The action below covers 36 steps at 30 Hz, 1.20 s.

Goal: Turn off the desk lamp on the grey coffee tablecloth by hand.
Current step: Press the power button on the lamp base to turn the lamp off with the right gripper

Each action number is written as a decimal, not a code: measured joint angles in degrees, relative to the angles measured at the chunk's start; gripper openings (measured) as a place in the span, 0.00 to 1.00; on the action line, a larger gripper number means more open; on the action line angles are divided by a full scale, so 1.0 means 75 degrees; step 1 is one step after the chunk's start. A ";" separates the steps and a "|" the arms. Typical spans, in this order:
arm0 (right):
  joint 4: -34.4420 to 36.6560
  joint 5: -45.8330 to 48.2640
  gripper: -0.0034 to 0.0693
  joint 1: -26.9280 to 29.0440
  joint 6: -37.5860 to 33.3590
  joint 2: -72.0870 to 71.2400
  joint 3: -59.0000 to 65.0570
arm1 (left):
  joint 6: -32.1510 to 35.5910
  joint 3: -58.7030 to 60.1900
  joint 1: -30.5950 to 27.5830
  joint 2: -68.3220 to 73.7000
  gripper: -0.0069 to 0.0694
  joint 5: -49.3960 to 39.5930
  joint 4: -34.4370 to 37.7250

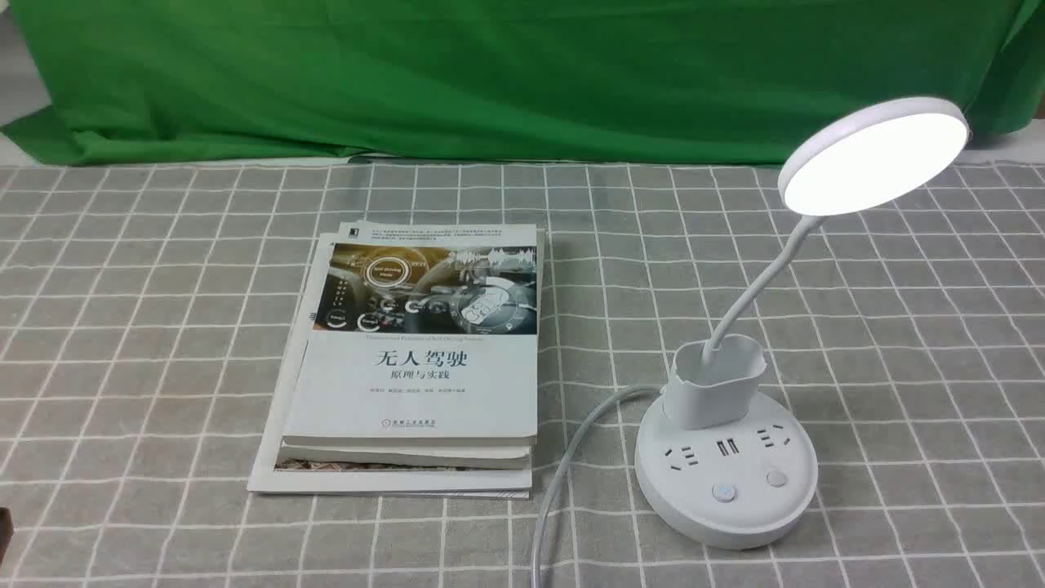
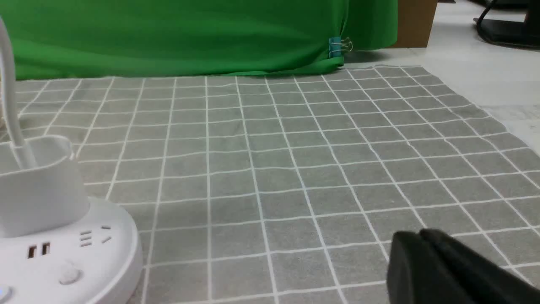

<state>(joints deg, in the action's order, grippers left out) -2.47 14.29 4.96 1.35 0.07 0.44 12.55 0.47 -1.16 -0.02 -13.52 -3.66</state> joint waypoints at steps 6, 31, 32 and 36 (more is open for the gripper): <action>0.0000 -0.0196 0.11 0.0000 0.0053 0.0000 0.0000 | 0.0000 0.0000 0.0000 0.0000 0.12 0.0000 0.0000; 0.0000 -0.2614 0.11 0.0000 0.3258 0.0773 -0.1583 | 0.0000 0.0000 0.0000 0.0000 0.12 0.0000 0.0000; 0.0000 -0.2009 0.11 0.0000 0.3300 0.1186 -0.2210 | 0.0000 0.0000 0.0000 0.0000 0.12 0.0000 0.0000; -0.0001 0.0207 0.11 -0.0011 0.2797 0.2879 -0.4070 | 0.0000 0.0000 0.0000 0.0000 0.12 0.0000 0.0000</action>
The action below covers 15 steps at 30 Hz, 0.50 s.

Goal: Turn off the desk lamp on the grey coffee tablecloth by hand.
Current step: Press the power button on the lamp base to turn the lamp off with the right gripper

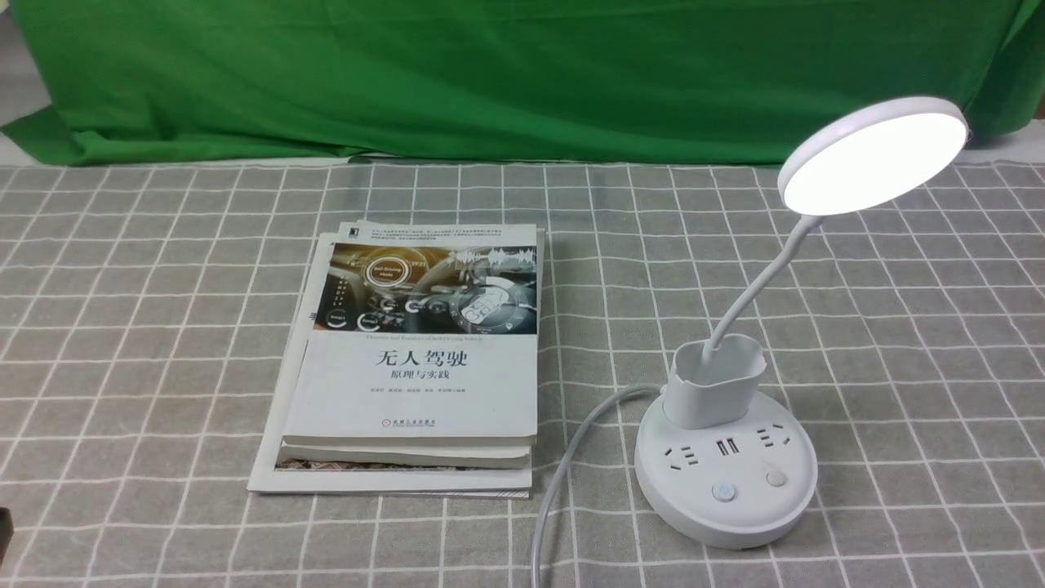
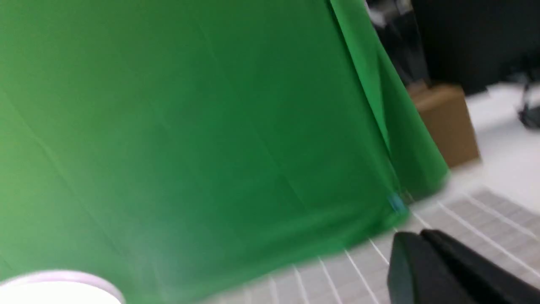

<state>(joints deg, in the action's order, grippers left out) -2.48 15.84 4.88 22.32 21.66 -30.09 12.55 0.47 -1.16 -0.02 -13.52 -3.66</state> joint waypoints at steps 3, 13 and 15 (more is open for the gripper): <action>-0.0040 0.0649 0.11 -0.0151 -0.1071 0.1054 -0.0589 | 0.0000 0.0000 0.0000 0.0000 0.12 0.0000 0.0000; 0.0212 0.1529 0.12 -0.1371 -0.2226 0.3507 -0.0480 | 0.0000 0.0000 0.0000 0.0000 0.12 0.0000 0.0000; 0.0502 0.1946 0.13 -0.1601 -0.2504 0.4200 -0.0516 | 0.0000 0.0000 0.0000 0.0000 0.12 0.0000 0.0000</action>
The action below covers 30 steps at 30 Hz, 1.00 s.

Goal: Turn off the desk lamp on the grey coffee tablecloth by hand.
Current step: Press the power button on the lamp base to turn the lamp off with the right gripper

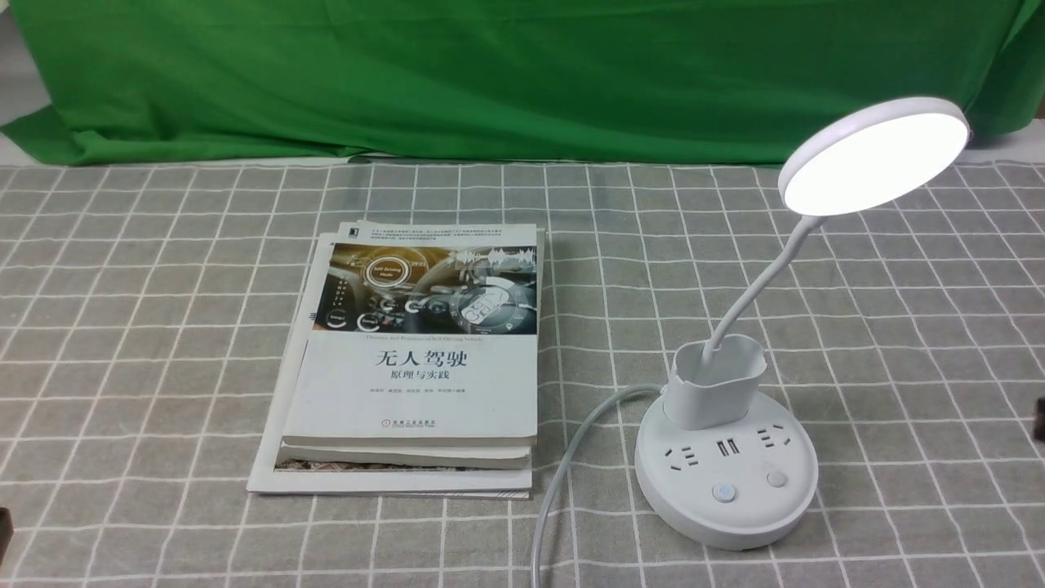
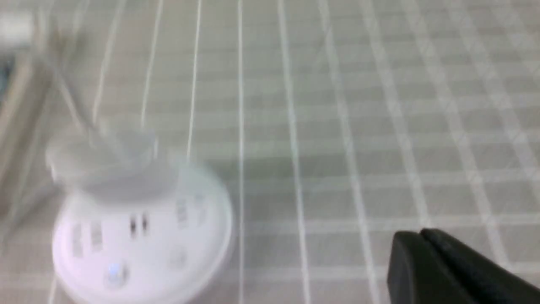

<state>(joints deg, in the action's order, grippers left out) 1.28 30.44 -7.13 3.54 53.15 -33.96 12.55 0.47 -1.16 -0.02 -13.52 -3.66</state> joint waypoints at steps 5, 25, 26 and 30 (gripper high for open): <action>0.1897 0.0261 0.09 -0.0342 -0.1698 0.1437 -0.0018 | 0.0000 0.0000 0.0000 0.0003 0.12 0.0000 0.0000; 0.1754 -0.0510 0.09 -0.1973 -0.1935 0.4607 -0.1374 | 0.0000 0.0000 0.0000 0.0000 0.12 0.0000 0.0000; 0.1728 -0.0695 0.09 -0.1973 -0.1923 0.4672 -0.1374 | 0.0000 0.0000 0.0000 0.0000 0.12 0.0000 0.0000; 0.1723 -0.1033 0.09 -0.1973 -0.1883 0.4866 -0.1374 | 0.0000 0.0000 0.0000 0.0000 0.12 0.0000 0.0000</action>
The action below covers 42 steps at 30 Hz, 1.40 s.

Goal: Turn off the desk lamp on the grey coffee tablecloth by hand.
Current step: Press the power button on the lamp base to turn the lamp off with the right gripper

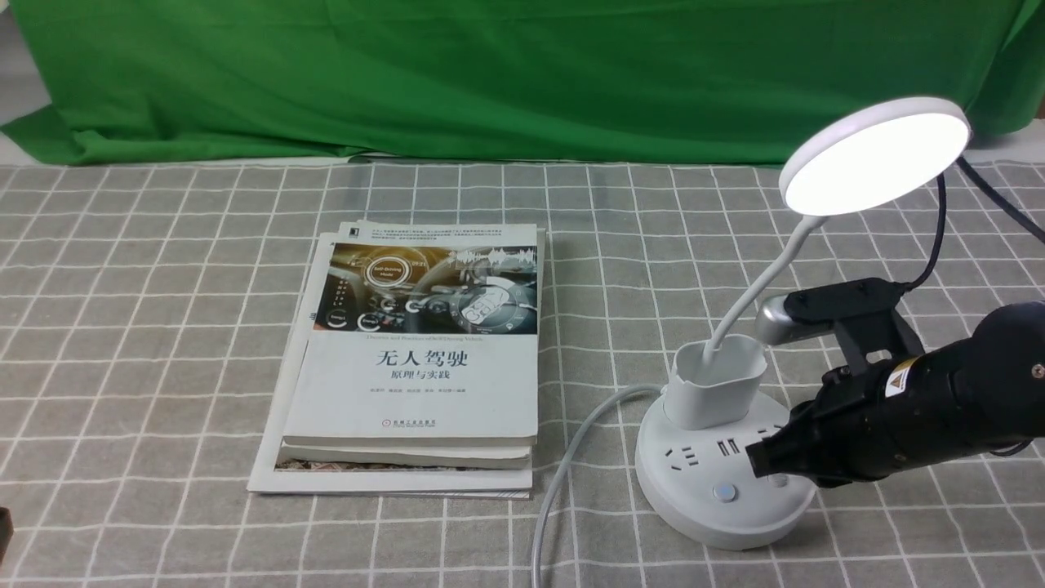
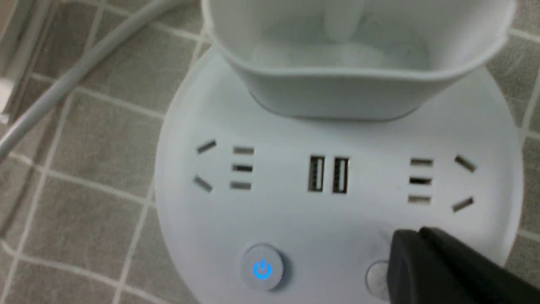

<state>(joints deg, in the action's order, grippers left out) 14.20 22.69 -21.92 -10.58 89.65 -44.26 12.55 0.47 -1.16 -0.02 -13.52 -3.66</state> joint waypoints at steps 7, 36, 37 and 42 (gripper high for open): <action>0.0007 -0.0096 0.10 0.0000 0.0030 0.0285 -0.0095 | 0.0000 0.0000 0.0000 0.0000 0.12 0.0000 0.0000; 0.0047 -0.0046 0.10 0.0000 0.0279 -0.0217 0.0166 | 0.0000 0.0000 0.0000 0.0000 0.12 0.0000 0.0000; 0.0047 -0.0029 0.10 0.0000 0.0303 -0.0302 0.0155 | 0.0000 0.0000 0.0000 0.0000 0.12 0.0000 0.0000; 0.0083 -0.0029 0.10 -0.0003 0.0459 -0.0469 0.0132 | 0.0000 0.0000 0.0000 0.0000 0.12 0.0000 0.0000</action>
<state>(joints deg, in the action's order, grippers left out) 14.82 22.47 -21.95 -7.14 86.13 -43.27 12.55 0.47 -1.16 -0.02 -13.52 -3.66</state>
